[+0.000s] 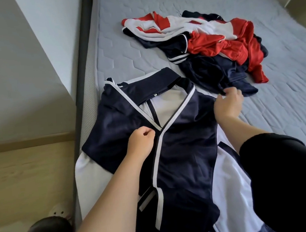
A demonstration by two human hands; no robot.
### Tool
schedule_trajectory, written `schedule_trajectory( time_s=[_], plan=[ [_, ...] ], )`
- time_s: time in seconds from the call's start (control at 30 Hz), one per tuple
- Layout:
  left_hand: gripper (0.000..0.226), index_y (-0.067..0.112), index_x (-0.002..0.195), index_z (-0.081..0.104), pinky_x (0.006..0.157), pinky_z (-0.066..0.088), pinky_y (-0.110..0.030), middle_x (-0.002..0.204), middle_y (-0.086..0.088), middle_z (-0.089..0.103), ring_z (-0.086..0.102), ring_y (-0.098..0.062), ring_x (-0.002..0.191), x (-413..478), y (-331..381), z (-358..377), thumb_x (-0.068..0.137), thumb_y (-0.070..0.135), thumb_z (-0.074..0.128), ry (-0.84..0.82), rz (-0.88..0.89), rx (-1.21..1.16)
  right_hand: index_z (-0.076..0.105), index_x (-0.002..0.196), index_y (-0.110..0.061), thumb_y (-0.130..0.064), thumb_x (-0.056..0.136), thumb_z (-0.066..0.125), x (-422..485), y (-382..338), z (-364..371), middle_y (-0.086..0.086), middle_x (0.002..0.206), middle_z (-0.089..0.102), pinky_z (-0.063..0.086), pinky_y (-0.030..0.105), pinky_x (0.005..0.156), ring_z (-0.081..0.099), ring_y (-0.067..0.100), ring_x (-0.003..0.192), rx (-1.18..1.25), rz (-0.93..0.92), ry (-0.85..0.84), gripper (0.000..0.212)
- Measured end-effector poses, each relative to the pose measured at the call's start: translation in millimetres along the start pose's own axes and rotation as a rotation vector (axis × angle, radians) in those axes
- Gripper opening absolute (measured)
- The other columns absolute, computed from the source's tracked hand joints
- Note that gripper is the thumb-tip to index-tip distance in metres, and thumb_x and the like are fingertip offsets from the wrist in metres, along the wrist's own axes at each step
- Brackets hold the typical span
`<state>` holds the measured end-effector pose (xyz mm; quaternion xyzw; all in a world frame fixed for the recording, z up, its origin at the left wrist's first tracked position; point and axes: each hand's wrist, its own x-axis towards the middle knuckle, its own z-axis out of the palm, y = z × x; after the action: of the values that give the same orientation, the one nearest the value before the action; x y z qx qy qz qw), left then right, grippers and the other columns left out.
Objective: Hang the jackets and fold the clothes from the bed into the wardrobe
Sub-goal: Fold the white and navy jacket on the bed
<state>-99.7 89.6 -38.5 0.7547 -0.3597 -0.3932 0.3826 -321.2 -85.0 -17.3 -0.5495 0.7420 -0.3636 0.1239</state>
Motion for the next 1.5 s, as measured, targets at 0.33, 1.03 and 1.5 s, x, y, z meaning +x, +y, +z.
schedule_trajectory(
  time_s=[0.33, 1.03, 1.5],
  plan=[
    [0.022, 0.018, 0.101, 0.068, 0.072, 0.041, -0.023, 0.09, 0.009, 0.062, 0.057, -0.011, 0.085, 19.0, 14.8, -5.9, 0.089, 0.015, 0.05, -0.014, -0.016, 0.012, 0.055, 0.066, -0.011, -0.029, 0.083, 0.062, -4.9, -76.2, 35.0, -0.002, 0.057, 0.049, 0.036, 0.024, 0.049, 0.048, 0.011, 0.055, -0.047, -0.177, -0.422, 0.026],
    [0.034, 0.014, 0.101, 0.064, 0.073, 0.04, -0.033, 0.102, -0.003, 0.063, 0.056, -0.026, 0.101, 108.2, 151.6, 81.6, 0.091, 0.044, 0.051, 0.208, 0.334, 0.512, 0.063, 0.093, -0.005, -0.019, 0.09, 0.063, 24.7, 43.4, 28.4, 0.011, 0.092, 0.063, 0.051, 0.045, 0.084, 0.061, 0.027, 0.084, 0.723, 0.734, -0.571, 0.015],
    [0.023, 0.013, 0.098, 0.061, 0.086, 0.037, -0.033, 0.117, -0.008, 0.056, 0.045, -0.029, 0.115, 172.3, 170.9, 117.2, 0.087, 0.028, 0.049, 0.01, 0.29, 0.926, 0.065, 0.072, -0.014, -0.02, 0.097, 0.052, 15.7, 50.5, 32.3, 0.0, 0.067, 0.064, 0.05, 0.033, 0.072, 0.059, 0.016, 0.068, 0.774, 0.587, -0.575, 0.028]
  ],
)
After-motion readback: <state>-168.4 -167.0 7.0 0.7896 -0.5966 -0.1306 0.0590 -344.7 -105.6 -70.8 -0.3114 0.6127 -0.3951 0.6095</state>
